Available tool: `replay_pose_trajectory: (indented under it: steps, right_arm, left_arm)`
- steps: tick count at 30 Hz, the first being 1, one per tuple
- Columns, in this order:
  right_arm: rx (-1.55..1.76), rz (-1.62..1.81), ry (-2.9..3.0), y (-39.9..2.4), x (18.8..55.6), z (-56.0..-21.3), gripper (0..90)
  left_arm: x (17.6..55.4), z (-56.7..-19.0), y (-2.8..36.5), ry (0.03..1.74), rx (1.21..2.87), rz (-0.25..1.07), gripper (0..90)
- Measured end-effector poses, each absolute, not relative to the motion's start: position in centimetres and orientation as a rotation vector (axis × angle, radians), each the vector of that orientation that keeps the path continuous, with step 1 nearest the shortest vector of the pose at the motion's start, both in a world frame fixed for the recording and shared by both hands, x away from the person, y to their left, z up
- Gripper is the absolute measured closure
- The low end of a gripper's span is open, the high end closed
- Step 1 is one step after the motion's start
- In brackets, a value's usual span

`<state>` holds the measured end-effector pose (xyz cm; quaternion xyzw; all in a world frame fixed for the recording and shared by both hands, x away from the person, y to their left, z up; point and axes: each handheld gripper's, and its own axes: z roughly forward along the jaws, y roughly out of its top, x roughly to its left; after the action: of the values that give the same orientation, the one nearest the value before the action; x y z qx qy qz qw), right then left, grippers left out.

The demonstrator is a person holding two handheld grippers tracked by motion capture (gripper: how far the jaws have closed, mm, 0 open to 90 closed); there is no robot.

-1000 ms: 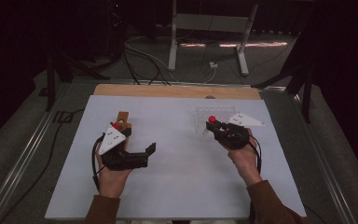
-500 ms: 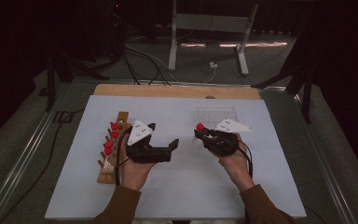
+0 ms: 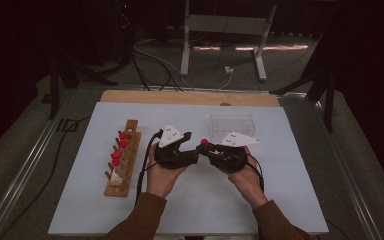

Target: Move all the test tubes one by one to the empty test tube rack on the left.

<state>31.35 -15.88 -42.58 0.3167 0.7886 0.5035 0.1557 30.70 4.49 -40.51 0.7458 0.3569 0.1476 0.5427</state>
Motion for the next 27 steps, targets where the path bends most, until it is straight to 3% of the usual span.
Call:
replay_pose_trajectory:
  steps: [9,23,27]
  right_arm:
    - [0.882,1.449,2.279,-15.38,31.16,-42.53,74.6]
    - [0.872,1.474,2.3,-15.47,31.36,-42.64,73.7]
    - [0.858,1.491,2.307,-15.68,31.4,-42.65,61.9]
  left_arm:
    - [30.91,-40.74,4.22,0.825,1.778,0.292,67.2]
    - [30.93,-40.81,4.14,0.827,1.786,0.3,70.7]
    - [31.03,-40.77,4.27,0.837,1.78,0.304,70.9]
